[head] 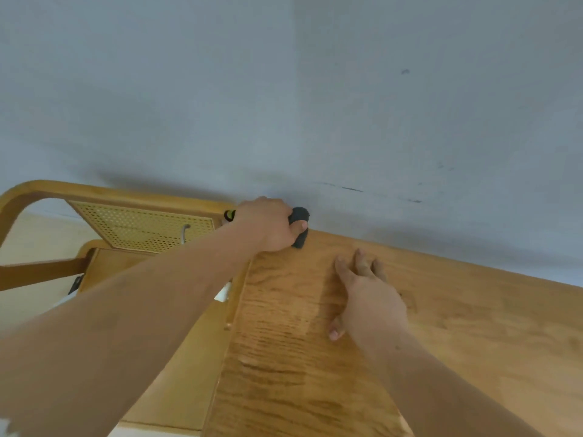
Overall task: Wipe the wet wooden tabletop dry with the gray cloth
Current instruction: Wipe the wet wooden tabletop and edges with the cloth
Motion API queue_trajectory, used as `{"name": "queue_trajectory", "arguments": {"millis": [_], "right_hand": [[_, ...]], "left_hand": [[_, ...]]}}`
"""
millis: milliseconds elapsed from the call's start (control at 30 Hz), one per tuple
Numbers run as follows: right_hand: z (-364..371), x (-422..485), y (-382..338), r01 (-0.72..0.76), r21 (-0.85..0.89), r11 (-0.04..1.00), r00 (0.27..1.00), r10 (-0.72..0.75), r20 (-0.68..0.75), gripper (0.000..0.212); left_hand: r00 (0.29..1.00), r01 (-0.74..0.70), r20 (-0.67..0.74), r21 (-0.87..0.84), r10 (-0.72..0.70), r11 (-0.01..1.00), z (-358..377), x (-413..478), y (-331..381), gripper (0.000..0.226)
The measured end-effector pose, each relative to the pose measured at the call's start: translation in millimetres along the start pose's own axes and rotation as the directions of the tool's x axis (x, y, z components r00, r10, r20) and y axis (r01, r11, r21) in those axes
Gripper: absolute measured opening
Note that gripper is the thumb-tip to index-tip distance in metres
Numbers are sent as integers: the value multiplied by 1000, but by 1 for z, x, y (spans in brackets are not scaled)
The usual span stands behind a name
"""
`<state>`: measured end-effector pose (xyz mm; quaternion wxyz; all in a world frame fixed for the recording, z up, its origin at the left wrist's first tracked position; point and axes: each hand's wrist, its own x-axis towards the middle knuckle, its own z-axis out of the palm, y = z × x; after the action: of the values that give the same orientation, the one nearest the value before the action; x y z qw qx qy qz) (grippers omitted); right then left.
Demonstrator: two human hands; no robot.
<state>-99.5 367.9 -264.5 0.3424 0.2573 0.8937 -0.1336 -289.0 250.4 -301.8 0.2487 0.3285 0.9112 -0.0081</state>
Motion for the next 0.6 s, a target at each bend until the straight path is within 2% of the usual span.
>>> {"name": "queue_trajectory", "arguments": {"millis": [133,267,433,600], "right_hand": [[2,1,2,4,17,1000,1000,-4,-1,135],[4,4,4,5,34,999,1000,-5,13,139],[2,4,3,10,24,1000,1000,-11,29,136],[5,4,4,15,25,1000,1000,-15,17,136]], "left_hand": [[981,-151,104,-113,163,982,4,21,71,50],[963,-218,117,-198,244,956,11,30,119,49],[932,-228,202,-319,301,920,-1,23,65,38],[940,-51,302,-330,157,943,-17,8,-8,22]]}}
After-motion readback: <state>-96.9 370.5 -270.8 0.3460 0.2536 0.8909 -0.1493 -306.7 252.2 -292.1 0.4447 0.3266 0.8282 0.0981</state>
